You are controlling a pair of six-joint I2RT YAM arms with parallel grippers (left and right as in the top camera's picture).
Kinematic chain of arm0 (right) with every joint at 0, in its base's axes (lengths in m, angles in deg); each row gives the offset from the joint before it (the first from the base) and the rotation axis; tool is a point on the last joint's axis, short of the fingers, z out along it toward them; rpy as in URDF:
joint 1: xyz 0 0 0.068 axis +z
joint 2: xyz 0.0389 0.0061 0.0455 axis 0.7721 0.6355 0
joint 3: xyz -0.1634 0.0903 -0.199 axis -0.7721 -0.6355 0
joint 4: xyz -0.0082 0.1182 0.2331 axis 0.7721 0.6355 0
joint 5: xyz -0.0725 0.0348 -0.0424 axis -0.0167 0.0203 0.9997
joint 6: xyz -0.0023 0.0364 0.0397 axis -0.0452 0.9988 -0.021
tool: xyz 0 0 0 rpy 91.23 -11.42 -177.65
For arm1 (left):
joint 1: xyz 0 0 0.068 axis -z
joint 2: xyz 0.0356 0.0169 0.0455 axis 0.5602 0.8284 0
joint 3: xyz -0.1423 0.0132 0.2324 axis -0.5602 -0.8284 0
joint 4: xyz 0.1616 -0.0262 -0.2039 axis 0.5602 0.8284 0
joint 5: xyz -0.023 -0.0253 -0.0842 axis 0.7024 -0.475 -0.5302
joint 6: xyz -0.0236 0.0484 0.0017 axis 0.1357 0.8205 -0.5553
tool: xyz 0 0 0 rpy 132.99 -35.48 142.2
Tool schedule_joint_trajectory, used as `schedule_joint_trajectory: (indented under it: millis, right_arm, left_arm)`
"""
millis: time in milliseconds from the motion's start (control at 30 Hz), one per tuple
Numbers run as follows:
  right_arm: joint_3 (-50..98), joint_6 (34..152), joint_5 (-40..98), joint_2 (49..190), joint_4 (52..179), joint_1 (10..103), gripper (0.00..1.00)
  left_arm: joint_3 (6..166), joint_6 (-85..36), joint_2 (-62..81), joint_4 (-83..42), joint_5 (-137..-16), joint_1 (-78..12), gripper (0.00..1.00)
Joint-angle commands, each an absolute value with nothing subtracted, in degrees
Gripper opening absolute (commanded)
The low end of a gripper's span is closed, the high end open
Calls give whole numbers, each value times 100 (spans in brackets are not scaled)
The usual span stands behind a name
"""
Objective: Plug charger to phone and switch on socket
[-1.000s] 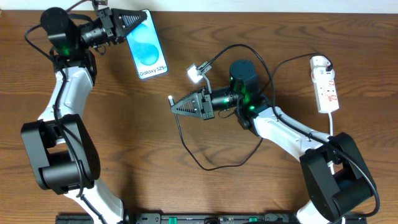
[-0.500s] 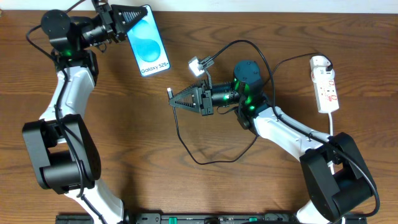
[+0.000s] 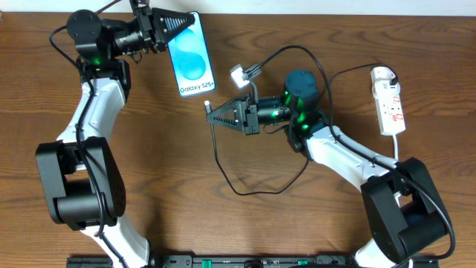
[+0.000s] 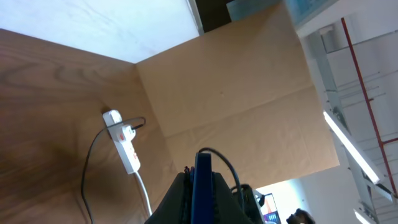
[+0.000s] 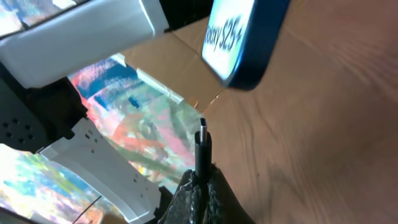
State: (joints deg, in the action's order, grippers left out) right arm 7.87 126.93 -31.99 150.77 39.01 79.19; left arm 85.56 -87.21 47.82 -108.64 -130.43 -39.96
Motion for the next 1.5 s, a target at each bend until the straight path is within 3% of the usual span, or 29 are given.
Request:
schedule_joint_trajectory:
  millis: [0, 1467]
  right_arm:
    - [853, 12734, -3339, 15118, 3788, 7886, 1]
    - [853, 12739, -3153, 15118, 3737, 7908, 1]
  left_arm:
    - [8687, -8815, 4601, -10936, -13209, -4024, 7]
    - [8687, -8815, 4601, -10934, -13049, -3661, 7]
